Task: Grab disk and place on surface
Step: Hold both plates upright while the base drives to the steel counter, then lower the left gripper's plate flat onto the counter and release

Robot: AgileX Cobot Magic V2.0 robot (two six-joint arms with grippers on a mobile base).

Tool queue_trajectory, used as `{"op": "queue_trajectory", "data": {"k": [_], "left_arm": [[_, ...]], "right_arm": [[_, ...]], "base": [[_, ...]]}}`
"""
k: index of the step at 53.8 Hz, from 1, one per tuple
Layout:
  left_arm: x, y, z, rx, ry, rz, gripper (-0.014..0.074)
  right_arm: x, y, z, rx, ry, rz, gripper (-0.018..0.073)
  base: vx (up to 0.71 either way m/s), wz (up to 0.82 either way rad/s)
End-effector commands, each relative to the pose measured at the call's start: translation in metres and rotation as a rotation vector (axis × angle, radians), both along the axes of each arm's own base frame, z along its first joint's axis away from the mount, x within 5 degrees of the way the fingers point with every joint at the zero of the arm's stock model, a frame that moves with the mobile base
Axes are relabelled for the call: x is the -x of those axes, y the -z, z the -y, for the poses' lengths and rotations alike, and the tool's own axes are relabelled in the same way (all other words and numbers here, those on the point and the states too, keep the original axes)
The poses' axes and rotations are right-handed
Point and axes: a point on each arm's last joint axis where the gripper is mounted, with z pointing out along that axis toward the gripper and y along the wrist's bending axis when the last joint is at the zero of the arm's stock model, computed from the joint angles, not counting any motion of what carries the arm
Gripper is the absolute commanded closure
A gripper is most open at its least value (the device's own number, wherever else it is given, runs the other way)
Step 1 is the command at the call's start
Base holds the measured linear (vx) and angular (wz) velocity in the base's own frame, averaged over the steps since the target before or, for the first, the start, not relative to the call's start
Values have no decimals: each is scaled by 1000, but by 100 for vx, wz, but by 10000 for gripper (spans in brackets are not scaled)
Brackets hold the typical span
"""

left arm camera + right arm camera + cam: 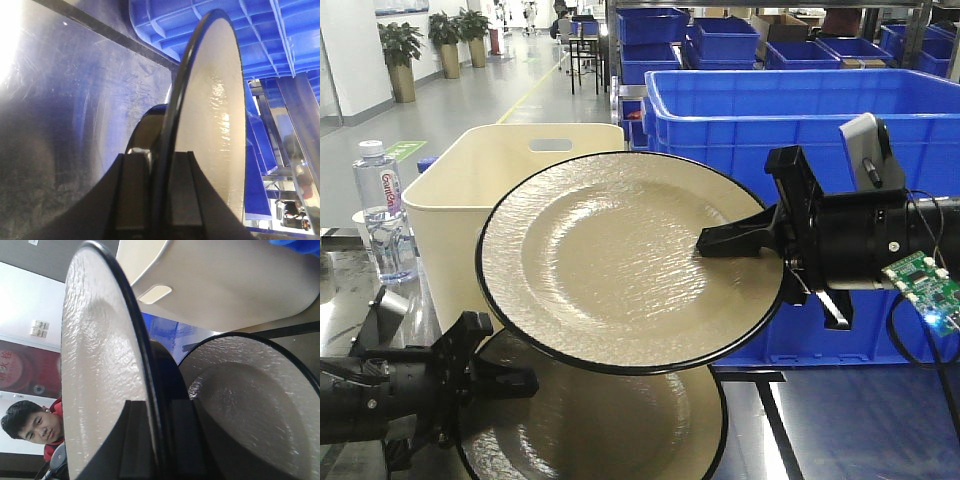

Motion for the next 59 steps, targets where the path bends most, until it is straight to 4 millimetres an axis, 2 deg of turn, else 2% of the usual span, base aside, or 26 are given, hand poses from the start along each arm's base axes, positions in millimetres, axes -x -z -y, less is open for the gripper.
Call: {"op": "queue_trajectory", "data": {"k": [1, 21, 31, 39, 48, 59], "left_arm": [[2, -25, 2, 104, -30, 41, 595], [-13, 8, 3, 9, -4, -42, 587], [-18, 25, 3, -39, 25, -84, 534], [-18, 31, 2, -96, 51, -86, 430], [-17, 34, -1, -161, 77, -74, 239], [-13, 25, -22, -248, 60, -25, 66]], "right_arm": [[10, -35, 2, -142, 36, 74, 567], [8, -35, 3, -135, 57, 82, 567], [7, -35, 3, -136, 63, 84, 567], [8, -35, 3, -135, 62, 84, 567], [8, -35, 3, -135, 62, 84, 566], [7, -35, 3, -136, 70, 86, 564]], "base": [[0, 0], [0, 0], [0, 0], [0, 0], [0, 0], [0, 0]]}}
